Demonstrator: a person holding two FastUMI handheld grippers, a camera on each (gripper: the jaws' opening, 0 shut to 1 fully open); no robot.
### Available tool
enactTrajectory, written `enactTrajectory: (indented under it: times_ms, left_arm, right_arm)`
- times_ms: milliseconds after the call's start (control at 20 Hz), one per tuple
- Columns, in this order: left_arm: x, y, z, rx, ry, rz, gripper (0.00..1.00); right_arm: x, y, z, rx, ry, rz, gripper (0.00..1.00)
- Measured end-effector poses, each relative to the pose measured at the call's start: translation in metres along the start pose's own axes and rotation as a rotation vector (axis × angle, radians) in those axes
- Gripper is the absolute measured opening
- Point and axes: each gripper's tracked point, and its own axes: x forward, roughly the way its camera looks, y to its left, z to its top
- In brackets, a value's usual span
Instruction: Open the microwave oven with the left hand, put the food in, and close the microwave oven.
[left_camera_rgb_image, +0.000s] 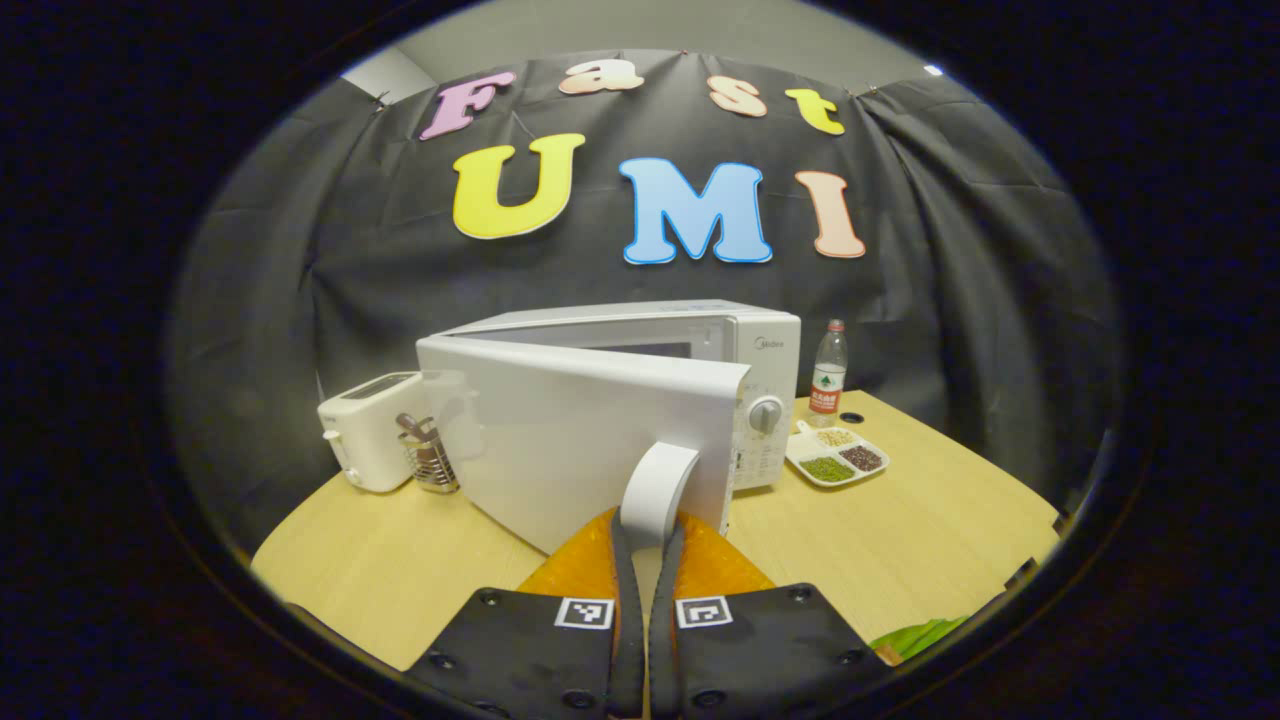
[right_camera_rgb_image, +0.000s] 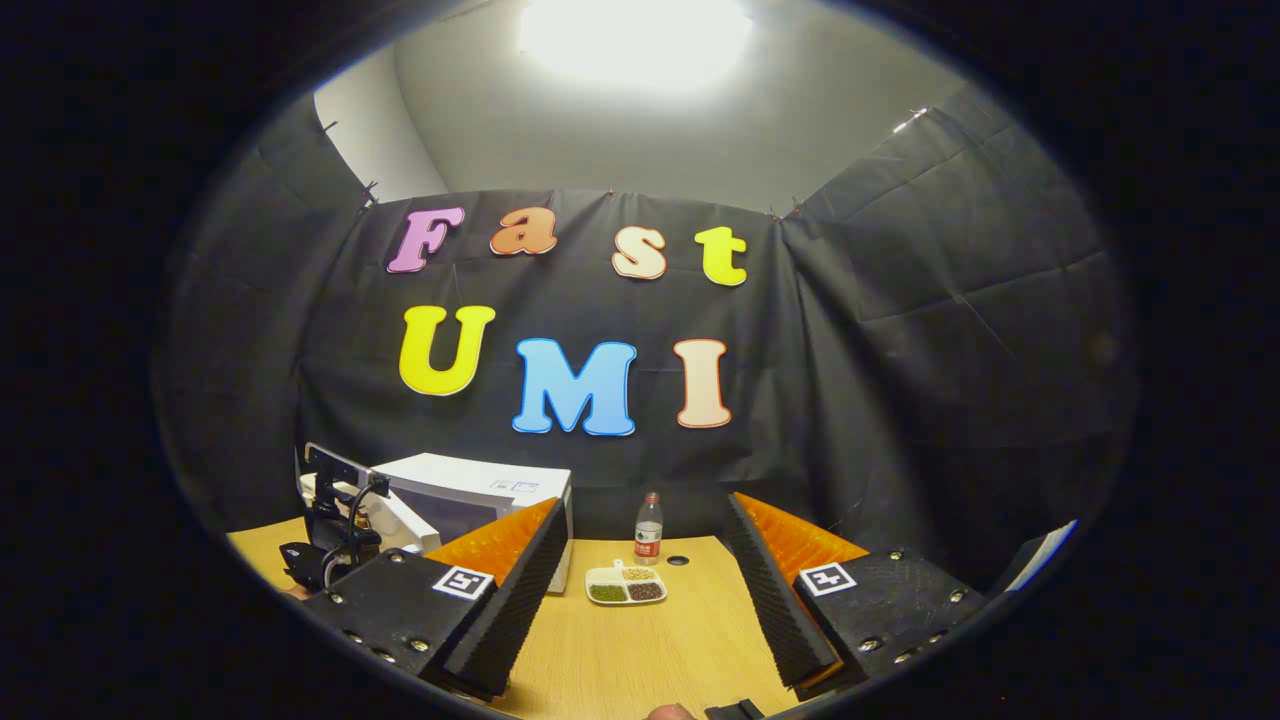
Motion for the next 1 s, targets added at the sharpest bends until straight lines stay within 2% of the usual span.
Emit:
enactTrajectory:
  times_ms: [350,400,450,700,750,800,1000]
  left_arm:
    - [-0.051,0.065,-0.018,-0.028,0.010,0.096,0.11]
    - [-0.058,0.074,-0.020,-0.028,0.008,0.102,0.08]
    - [-0.063,0.084,-0.023,-0.026,0.008,0.104,0.08]
    - [-0.081,0.127,-0.031,-0.025,0.009,0.094,0.08]
    - [-0.084,0.134,-0.033,-0.025,0.010,0.087,0.11]
    - [-0.086,0.140,-0.034,-0.026,0.009,0.078,0.08]
    - [-0.091,0.169,-0.037,-0.019,0.008,0.051,0.08]
  right_arm:
    - [0.002,0.048,0.007,0.022,-0.020,0.124,0.95]
    - [0.001,0.057,0.007,0.018,-0.022,0.139,0.99]
    - [0.001,0.066,0.010,0.015,-0.027,0.149,0.95]
    - [-0.008,0.118,0.020,0.010,-0.053,0.176,0.95]
    - [-0.010,0.128,0.021,0.006,-0.052,0.178,0.95]
    - [-0.012,0.139,0.023,0.007,-0.054,0.181,0.95]
    - [-0.022,0.176,0.026,-0.005,-0.056,0.180,0.95]
